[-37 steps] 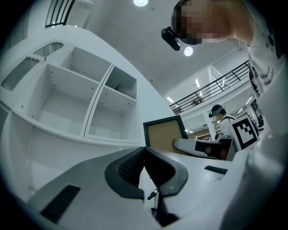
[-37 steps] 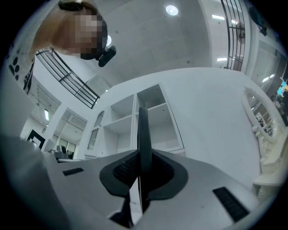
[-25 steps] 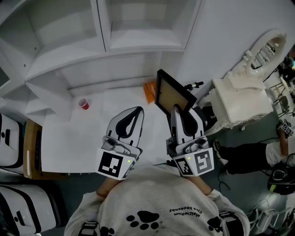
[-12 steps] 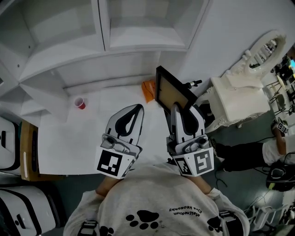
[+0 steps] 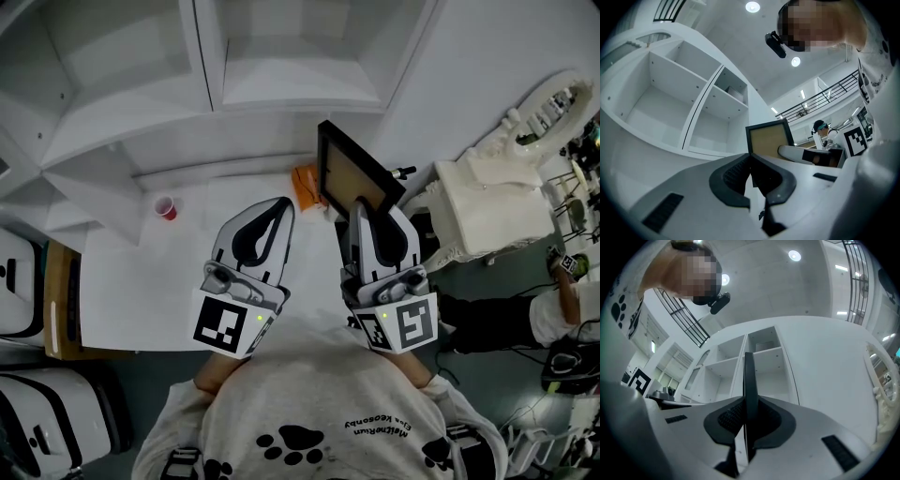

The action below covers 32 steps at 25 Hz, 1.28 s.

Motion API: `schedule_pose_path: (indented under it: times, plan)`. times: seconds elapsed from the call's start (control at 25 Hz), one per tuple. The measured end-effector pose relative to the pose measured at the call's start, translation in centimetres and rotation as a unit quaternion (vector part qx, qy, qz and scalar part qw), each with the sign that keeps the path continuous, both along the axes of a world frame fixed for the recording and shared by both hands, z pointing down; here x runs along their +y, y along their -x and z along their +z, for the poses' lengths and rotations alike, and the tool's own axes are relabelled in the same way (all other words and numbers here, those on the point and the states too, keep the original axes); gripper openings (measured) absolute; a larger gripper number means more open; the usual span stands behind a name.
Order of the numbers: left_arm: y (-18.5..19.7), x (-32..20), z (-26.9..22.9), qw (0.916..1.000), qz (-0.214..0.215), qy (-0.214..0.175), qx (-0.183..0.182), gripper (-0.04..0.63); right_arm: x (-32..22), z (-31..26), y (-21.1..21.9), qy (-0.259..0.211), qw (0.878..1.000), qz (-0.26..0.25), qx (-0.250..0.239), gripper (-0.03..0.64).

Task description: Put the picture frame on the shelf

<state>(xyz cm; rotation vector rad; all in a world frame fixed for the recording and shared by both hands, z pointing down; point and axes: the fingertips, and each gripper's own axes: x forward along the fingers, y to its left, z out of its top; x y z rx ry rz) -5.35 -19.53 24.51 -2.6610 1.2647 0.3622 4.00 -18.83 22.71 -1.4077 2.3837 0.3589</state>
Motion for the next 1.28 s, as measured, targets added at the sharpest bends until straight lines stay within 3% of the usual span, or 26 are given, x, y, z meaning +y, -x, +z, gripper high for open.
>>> schedule_pose_path:
  times: [0.6, 0.8, 1.12, 1.28]
  plan:
    - [-0.7, -1.6, -1.5, 0.9997, -0.013, -0.017, -0.014, 0.020, -1.9, -2.3, -0.3, -0.059, 0.997, -0.002, 0.050, 0.067]
    - [-0.7, -2.2, -2.9, 0.9997, -0.014, -0.019, 0.011, 0.020, -2.6, -3.3, -0.2, -0.087, 0.993, 0.009, 0.083, 0.067]
    - [-0.4, -3.6, -4.1, 0.9991, -0.023, -0.035, 0.004, 0.020, -4.0, -4.5, 0.2, -0.119, 0.985, 0.009, 0.121, 0.067]
    - [-0.6, -4.1, -4.0, 0.9991, -0.023, -0.034, 0.002, 0.020, -4.7, -5.9, 0.7, -0.134, 0.984, 0.008, 0.114, 0.069]
